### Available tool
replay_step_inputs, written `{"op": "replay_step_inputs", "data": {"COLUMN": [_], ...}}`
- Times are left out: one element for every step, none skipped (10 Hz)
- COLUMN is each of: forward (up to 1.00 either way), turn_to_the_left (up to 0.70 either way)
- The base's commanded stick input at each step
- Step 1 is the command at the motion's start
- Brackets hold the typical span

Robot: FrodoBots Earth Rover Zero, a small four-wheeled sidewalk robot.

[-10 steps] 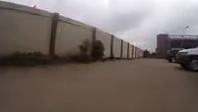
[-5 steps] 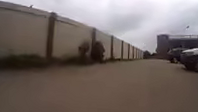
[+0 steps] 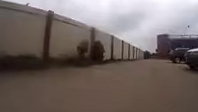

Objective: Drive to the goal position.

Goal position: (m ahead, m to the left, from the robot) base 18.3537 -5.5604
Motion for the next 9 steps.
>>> {"op": "replay_step_inputs", "data": {"forward": [0.70, 0.70, 0.70, 0.70, 0.70, 0.70, 0.70, 0.70, 0.70], "turn_to_the_left": [-0.34, -0.34, -0.34, -0.34, -0.25, -0.02, 0.00, 0.01, 0.00]}}
